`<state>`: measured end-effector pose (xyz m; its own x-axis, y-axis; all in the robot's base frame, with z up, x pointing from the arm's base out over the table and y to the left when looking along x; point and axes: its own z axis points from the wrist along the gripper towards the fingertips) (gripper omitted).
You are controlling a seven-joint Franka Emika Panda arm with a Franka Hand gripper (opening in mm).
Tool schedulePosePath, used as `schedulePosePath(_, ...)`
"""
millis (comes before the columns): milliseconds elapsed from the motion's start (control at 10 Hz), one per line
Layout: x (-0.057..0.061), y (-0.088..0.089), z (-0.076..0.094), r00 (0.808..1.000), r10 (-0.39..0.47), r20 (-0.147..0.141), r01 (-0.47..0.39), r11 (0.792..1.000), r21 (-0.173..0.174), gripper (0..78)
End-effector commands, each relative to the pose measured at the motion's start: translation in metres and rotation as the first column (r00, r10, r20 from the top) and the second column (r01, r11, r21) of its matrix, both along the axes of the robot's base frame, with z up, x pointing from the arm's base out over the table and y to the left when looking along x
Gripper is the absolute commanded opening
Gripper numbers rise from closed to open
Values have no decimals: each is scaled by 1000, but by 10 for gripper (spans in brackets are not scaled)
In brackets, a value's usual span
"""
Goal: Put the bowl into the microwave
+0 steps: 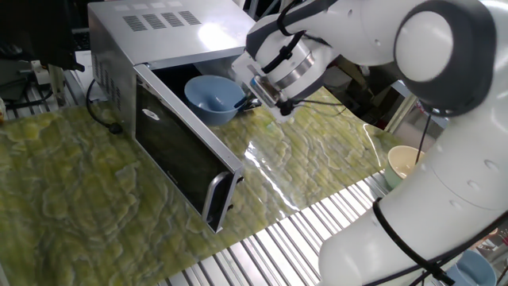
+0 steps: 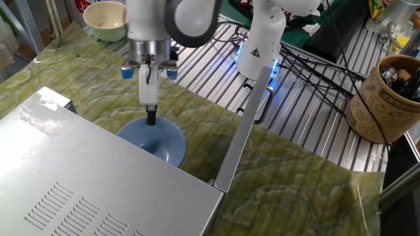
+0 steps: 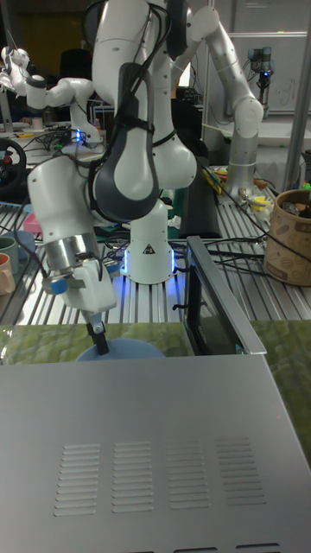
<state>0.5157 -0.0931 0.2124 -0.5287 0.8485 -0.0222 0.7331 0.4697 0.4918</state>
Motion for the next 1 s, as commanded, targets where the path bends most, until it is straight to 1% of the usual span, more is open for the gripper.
schedulePosePath(100,-9,13,5,987,-132,96,137,989,-50,11)
schedulePosePath(200,-8,14,5,984,-145,106,151,987,-52,11)
schedulePosePath(600,-1,23,-1,982,-159,105,164,985,-44,11)
schedulePosePath(700,5,28,-5,979,-171,107,176,984,-36,11)
schedulePosePath(800,9,27,-9,980,-170,104,173,984,-28,11)
schedulePosePath(1000,14,26,-13,983,-159,96,162,987,-23,11)
